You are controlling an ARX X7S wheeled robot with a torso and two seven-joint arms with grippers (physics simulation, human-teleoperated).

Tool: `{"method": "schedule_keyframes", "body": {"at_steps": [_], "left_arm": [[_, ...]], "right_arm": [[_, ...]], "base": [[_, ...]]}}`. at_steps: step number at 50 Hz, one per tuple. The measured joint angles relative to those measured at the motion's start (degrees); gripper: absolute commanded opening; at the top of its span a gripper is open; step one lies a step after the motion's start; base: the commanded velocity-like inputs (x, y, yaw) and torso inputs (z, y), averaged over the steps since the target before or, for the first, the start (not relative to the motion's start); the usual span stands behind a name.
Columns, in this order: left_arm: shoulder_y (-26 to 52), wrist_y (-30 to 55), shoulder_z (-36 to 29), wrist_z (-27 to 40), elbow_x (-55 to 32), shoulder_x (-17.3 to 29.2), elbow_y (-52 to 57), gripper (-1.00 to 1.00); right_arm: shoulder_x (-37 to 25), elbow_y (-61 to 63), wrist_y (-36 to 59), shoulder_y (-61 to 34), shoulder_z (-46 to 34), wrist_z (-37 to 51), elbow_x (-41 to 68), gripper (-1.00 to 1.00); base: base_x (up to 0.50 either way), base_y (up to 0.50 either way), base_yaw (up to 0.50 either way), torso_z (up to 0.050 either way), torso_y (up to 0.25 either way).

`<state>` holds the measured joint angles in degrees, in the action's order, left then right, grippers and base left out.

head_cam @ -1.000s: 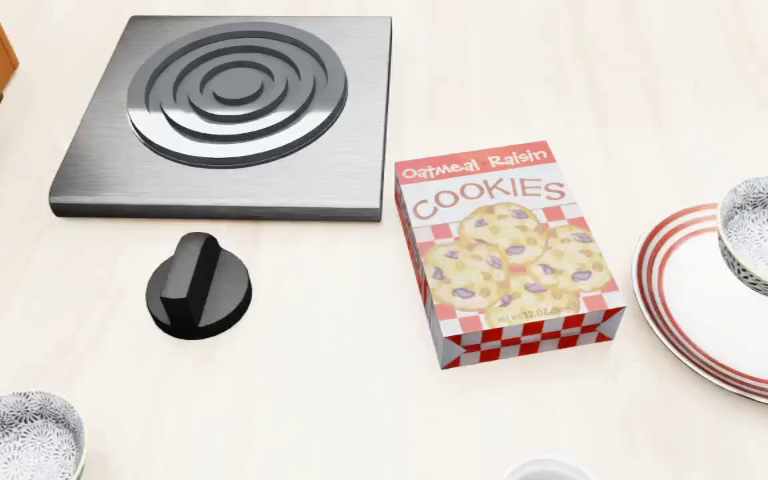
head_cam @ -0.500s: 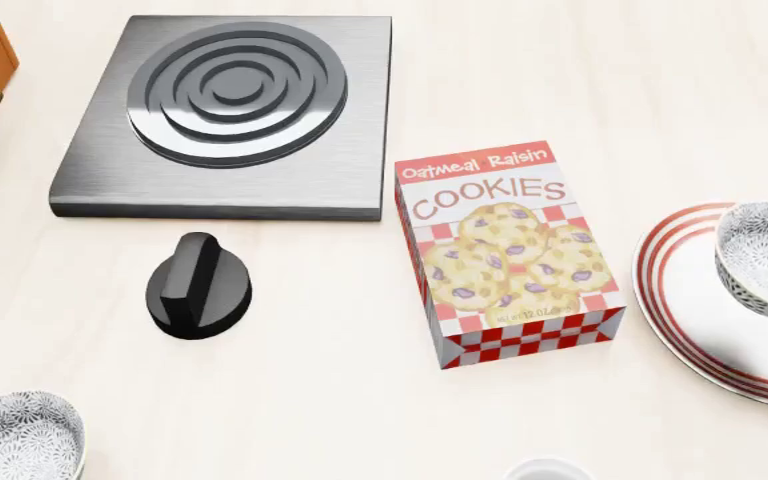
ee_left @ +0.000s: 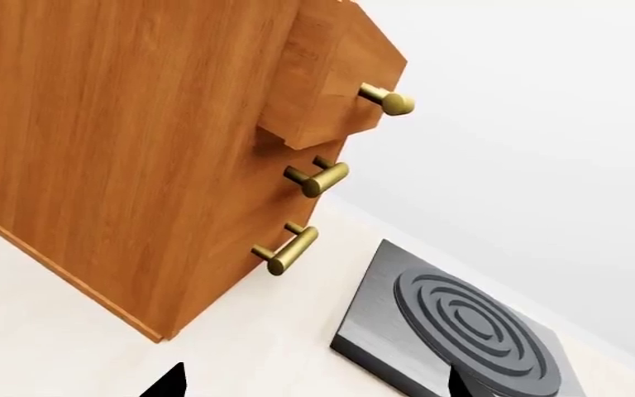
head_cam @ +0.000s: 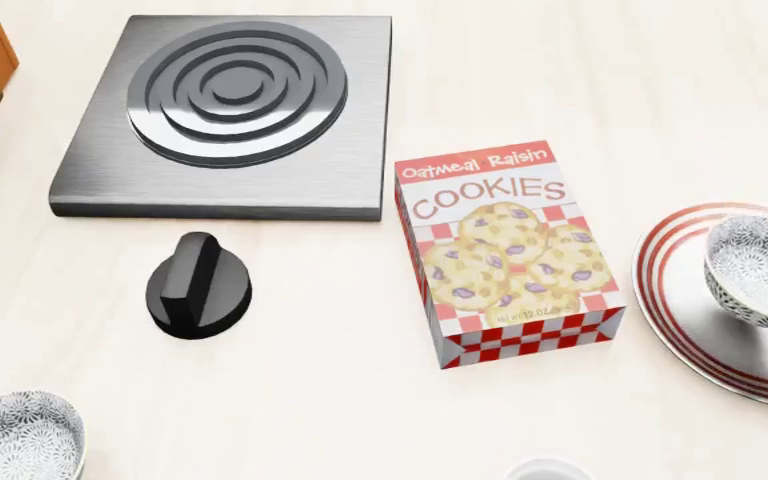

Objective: Pick the akita bowl from table center and place it on the plate.

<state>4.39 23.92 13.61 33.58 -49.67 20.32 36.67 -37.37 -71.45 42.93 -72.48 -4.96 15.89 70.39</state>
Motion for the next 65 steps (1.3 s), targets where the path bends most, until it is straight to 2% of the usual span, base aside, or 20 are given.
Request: {"method": "schedule_keyframes", "body": {"at_steps": [17, 18, 33, 53, 65], "left_arm": [[-0.2, -0.3, -0.2, 0.1, -0.2, 0.2, 0.1, 1.0], [-0.2, -0.3, -0.2, 0.1, -0.2, 0.2, 0.1, 1.0], [-0.4, -0.6, -0.4, 0.2, -0.4, 0.4, 0.1, 1.0], [-0.3, -0.8, -0.8, 0.5, -0.6, 0.7, 0.3, 1.0], [-0.2, -0.8, -1.4, 0.6, -0.6, 0.9, 0.7, 1.0]], "right_arm": [[0.8, -1.9, -0.1, -0.4, 5.9, -1.7, -7.2, -1.0], [0.9, -1.9, -0.2, -0.4, 6.4, -1.8, -7.7, 1.0], [1.7, 1.2, -2.7, 0.7, 13.8, -4.1, -12.6, 1.0], [4.5, 36.7, -12.9, 16.0, 24.6, -2.1, -8.6, 1.0], [3.6, 58.5, -12.1, 22.3, 25.9, 0.7, -5.7, 1.0]], "base": [[0.0, 0.0, 0.0, 0.0, 0.001], [0.0, 0.0, 0.0, 0.0, 0.0], [0.0, 0.0, 0.0, 0.0, 0.0], [0.0, 0.0, 0.0, 0.0, 0.0], [0.0, 0.0, 0.0, 0.0, 0.0]]}}
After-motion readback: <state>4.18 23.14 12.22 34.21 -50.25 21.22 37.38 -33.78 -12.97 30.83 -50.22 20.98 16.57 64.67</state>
